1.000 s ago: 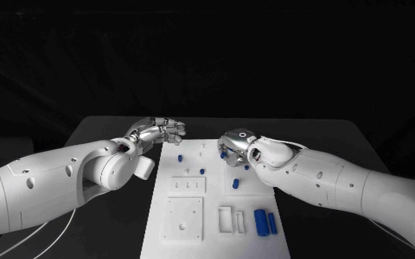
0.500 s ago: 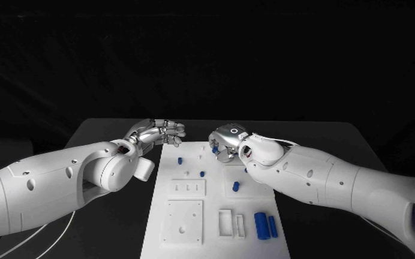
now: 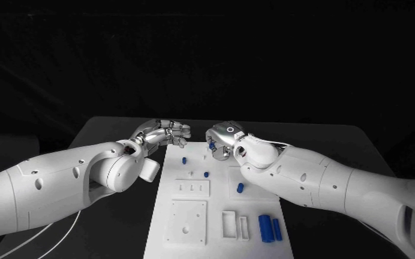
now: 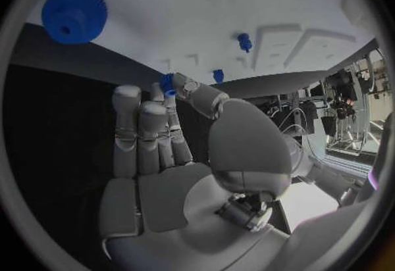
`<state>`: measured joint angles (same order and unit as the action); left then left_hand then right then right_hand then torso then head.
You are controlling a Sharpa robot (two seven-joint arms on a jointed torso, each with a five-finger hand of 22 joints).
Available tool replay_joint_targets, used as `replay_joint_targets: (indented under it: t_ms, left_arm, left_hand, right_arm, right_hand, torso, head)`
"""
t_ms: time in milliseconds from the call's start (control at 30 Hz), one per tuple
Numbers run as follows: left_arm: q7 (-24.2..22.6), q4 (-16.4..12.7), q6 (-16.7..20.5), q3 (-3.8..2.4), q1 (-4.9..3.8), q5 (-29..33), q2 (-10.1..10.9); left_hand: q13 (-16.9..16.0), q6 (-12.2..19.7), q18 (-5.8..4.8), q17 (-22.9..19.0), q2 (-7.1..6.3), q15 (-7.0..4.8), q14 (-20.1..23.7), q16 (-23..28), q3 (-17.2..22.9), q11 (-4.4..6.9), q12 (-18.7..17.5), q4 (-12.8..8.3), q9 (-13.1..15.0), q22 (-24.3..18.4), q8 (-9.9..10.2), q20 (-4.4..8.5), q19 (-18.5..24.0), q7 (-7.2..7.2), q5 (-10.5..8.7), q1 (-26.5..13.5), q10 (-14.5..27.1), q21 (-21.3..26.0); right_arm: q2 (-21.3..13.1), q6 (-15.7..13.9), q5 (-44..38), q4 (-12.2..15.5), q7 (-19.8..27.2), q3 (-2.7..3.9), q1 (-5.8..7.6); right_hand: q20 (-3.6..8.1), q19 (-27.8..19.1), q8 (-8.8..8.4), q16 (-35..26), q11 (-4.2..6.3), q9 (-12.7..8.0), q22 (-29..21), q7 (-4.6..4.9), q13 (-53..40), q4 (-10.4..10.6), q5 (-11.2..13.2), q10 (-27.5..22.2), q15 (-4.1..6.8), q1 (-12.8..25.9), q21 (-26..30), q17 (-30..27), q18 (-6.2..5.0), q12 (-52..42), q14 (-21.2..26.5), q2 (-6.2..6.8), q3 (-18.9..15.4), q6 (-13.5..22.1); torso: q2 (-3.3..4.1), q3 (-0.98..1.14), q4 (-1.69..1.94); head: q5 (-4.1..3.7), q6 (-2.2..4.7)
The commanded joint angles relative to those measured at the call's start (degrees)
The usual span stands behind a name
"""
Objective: Assemble the parts on the task board
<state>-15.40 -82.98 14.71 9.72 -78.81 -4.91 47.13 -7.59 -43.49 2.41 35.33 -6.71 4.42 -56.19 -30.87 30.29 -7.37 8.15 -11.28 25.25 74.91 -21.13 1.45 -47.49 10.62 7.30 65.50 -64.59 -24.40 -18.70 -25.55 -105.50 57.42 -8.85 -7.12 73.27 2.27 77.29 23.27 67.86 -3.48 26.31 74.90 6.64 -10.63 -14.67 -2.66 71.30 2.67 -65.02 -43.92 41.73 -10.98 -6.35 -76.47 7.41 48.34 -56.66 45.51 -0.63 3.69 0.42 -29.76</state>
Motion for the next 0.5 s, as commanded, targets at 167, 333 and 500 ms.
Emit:
replay_joint_targets:
  t_ms: [167,333,500]
  left_arm:
    - [-0.82,-0.43,1.01,-0.06,-0.16,-0.71,-0.49]
    - [-1.56,-1.63,1.71,-0.08,-0.18,-0.68,-0.56]
    - [-1.64,-2.36,2.08,-0.1,-0.29,-0.68,-0.48]
  left_hand:
    - [-0.12,-0.41,1.06,0.07,-0.42,0.01,0.38,-0.16,0.05,0.11,-0.25,-0.63,0.14,1.24,0.13,-0.1,0.35,-0.19,-0.15,0.07,0.12,-0.42]
    - [-0.17,-0.5,1.08,0.08,-0.35,0.01,0.36,-0.18,0.16,0.12,-0.25,-0.79,0.2,1.24,0.13,-0.11,0.35,-0.17,-0.11,0.17,0.02,-0.48]
    - [-0.19,-0.56,1.08,0.1,-0.26,0.0,0.33,-0.19,0.25,0.14,-0.27,-0.93,0.24,1.23,0.14,-0.11,0.33,-0.18,-0.05,0.24,-0.03,-0.53]
  right_arm:
    - [1.62,-2.69,-2.57,-2.45,-2.87,0.01,0.05]
    - [2.2,-2.71,-2.3,-3.66,-2.11,0.01,0.03]
    - [2.49,-2.57,-2.21,-3.41,-1.82,0.02,0.03]
  right_hand:
    - [1.03,1.54,0.19,0.4,0.64,0.84,1.22,-0.06,-0.16,0.09,-0.14,3.76,0.97,-0.13,-0.28,-0.1,-4.02,-0.05,1.47,0.58,0.51,-0.49]
    - [1.02,1.54,0.18,0.42,0.63,0.87,1.21,-0.06,-0.19,0.13,-0.14,3.77,0.97,-0.15,-0.31,-0.12,-4.02,-0.02,1.48,0.67,0.57,-0.51]
    - [1.01,1.53,0.17,0.44,0.63,0.9,1.21,-0.06,-0.23,0.17,-0.14,3.78,0.97,-0.17,-0.34,-0.14,-4.02,0.01,1.49,0.76,0.63,-0.53]
  torso:
    - [0.19,-0.2,0.24]
    - [0.38,-0.33,0.37]
    - [0.65,-0.53,0.57]
  head:
    - [0.28,0.16]
    - [0.21,0.39]
    - [0.5,0.46]
